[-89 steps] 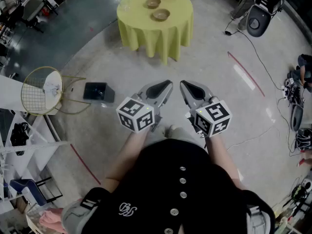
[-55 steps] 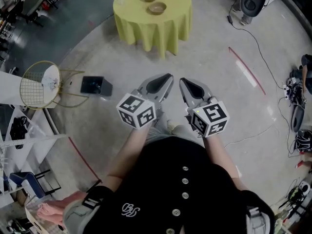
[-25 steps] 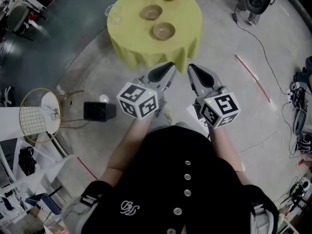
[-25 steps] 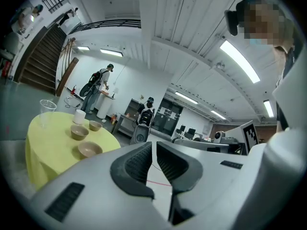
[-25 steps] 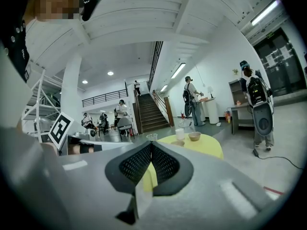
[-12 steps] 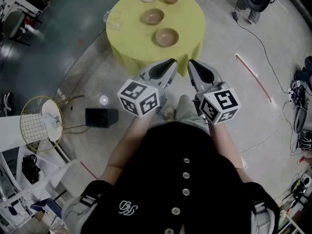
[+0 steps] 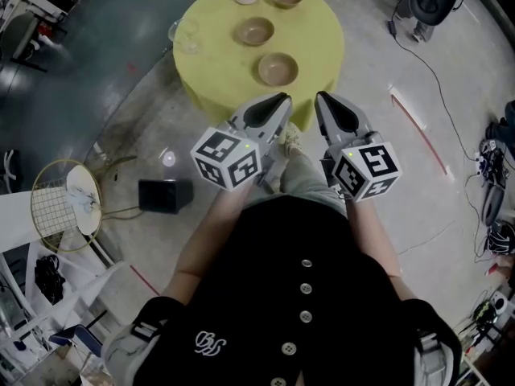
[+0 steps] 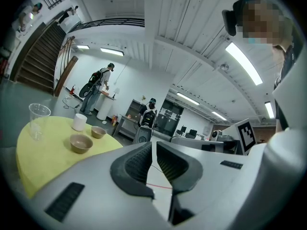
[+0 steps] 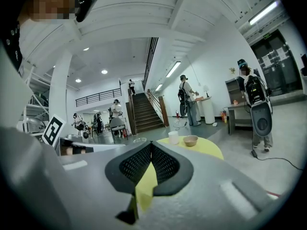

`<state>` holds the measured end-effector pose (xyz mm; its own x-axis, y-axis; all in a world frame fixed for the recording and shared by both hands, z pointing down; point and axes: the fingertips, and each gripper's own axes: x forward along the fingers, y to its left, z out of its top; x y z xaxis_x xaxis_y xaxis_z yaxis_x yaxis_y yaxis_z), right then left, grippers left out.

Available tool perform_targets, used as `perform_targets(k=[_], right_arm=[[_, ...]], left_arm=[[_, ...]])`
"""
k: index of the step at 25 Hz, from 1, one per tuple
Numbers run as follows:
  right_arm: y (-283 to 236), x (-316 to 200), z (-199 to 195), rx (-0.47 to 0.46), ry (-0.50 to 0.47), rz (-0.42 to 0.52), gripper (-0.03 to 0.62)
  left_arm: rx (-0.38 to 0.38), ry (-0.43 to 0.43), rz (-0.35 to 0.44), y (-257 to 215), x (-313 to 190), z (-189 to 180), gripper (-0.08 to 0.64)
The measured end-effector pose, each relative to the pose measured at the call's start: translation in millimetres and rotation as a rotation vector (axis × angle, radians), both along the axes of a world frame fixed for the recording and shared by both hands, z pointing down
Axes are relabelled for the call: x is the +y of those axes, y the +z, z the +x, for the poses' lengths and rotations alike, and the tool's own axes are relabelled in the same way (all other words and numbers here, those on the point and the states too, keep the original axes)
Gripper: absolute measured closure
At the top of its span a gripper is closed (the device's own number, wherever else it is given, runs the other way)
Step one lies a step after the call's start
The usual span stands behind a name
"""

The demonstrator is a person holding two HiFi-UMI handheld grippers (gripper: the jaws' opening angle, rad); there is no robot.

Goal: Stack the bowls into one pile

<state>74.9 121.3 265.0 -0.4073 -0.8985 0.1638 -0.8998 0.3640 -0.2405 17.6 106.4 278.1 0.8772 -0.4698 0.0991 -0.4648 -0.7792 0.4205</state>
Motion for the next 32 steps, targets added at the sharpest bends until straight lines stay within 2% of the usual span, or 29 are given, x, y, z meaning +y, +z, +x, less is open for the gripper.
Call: perform_targets(k=[11,21,25,32], right_arm=[[7,-82,21,0.041,-0.021,0.003,0.591],[12,-167,53,0.017,-0.042,-0.034,0.591],[18,-194,52,0.029,-0.074,-0.061,0.591],[22,-236,52,0.042,-0.114,-0.092,0.591]], left_arm=[[0.017,-0.057,-0.025,11,-77,13,0.521],[0.002,-0.104,-0.054,12,-150,34,0.521],[0.029,-0.119,-0.087,15,-173,35,0.521],[0.011,-0.147,-0.101,17,-210,38,0.52]])
